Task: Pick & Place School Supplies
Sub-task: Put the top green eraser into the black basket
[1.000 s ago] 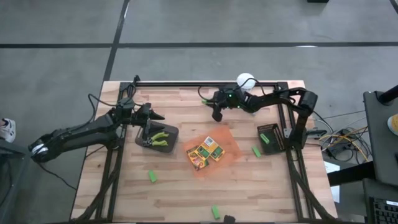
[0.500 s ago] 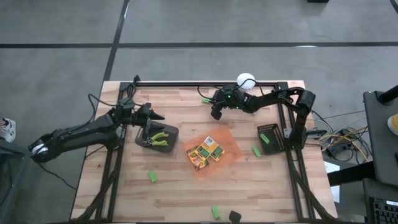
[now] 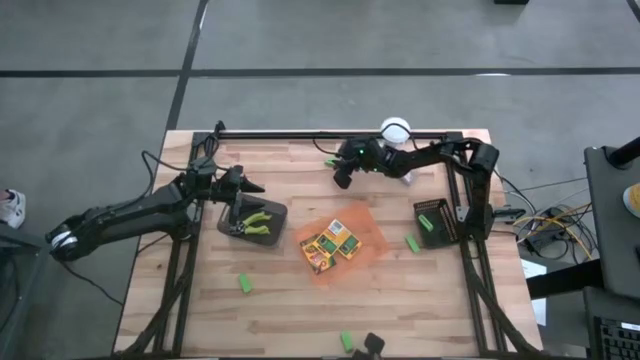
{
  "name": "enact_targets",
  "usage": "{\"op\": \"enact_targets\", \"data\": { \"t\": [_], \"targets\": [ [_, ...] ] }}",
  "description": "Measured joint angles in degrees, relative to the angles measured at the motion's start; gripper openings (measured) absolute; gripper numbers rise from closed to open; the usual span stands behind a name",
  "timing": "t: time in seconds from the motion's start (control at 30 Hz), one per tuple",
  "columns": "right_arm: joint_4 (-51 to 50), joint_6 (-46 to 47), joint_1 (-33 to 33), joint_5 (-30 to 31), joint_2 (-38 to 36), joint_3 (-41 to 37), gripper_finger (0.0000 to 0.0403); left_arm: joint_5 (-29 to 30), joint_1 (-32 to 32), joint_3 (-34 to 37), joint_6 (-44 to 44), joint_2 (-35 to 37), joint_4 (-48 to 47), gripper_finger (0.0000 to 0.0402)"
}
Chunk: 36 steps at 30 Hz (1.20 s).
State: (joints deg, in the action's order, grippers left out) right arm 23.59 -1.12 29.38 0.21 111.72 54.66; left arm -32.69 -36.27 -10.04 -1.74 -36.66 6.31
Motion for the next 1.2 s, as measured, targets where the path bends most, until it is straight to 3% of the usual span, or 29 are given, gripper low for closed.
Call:
{"op": "enact_targets", "data": {
  "t": [0.5, 0.9, 1.2],
  "targets": [
    [-14.9, -0.8, 1.4, -2.9, 0.2, 6.2, 0.0159, 0.0, 0.0, 0.0, 0.0, -0.1, 0.1, 0.0259],
    [-19.1, -1.1, 1.5, -3.4, 4.1, 12.4, 0.0147, 0.0, 0.0, 0.0, 0.0, -0.1, 0.1, 0.0259],
    [-27.7, -3.1, 2.2, -3.6, 4.3, 15.2, 0.0137, 0.0, 0.0, 0.0, 0.0, -0.1, 0.1, 0.0259]
  ]
}}
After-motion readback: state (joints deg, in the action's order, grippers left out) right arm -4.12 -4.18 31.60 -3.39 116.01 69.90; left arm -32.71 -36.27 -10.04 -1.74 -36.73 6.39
